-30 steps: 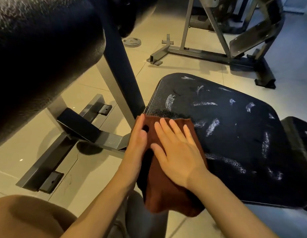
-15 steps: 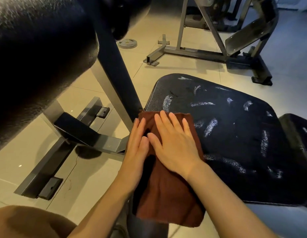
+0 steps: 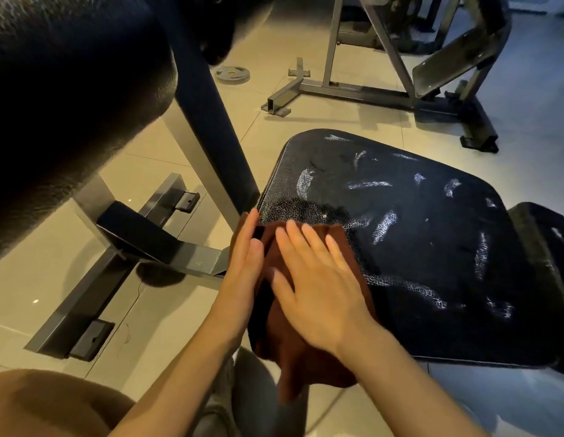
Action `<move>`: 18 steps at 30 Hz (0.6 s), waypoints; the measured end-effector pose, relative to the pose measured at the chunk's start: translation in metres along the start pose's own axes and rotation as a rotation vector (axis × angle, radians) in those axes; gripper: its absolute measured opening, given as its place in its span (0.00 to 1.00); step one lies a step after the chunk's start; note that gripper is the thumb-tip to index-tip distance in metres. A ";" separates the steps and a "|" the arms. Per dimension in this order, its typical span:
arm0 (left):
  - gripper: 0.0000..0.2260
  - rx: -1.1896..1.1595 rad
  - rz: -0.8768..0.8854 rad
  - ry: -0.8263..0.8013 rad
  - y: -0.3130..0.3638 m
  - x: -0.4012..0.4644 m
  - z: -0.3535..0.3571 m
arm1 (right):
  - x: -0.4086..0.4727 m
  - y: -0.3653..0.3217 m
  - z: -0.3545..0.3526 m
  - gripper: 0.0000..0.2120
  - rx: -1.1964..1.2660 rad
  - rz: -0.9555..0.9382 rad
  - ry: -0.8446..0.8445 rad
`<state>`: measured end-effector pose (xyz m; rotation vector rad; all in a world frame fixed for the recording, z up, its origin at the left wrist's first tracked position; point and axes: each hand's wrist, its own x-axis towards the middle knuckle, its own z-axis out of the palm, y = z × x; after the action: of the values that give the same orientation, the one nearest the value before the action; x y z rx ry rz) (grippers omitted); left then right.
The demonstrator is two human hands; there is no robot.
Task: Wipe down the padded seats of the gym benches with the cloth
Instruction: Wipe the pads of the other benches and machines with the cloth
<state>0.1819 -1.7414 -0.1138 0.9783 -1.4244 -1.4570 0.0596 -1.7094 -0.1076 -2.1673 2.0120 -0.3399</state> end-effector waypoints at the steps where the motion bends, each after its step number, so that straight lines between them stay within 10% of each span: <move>1: 0.34 -0.016 -0.061 0.006 -0.004 0.014 -0.005 | 0.012 0.002 0.000 0.35 -0.008 0.010 -0.013; 18: 0.27 0.008 -0.052 0.092 0.002 -0.003 0.001 | -0.010 -0.010 0.004 0.34 -0.005 0.016 0.033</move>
<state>0.1820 -1.7385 -0.1122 1.0813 -1.3486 -1.4260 0.0693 -1.6984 -0.1091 -2.1617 2.0482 -0.3704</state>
